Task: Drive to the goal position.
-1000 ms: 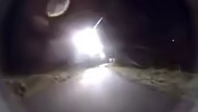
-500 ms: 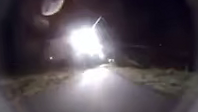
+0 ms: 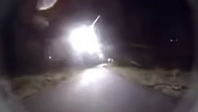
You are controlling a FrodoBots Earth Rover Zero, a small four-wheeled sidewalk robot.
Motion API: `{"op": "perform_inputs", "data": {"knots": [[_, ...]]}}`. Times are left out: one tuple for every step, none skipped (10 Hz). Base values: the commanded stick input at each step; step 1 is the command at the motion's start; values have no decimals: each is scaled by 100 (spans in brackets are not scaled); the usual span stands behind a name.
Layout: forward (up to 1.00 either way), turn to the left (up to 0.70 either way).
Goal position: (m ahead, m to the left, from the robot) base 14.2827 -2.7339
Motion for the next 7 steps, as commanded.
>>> {"op": "perform_inputs", "data": {"knots": [[100, 0], [100, 0], [100, 0], [100, 0], [100, 40], [100, 18], [100, 0]]}}
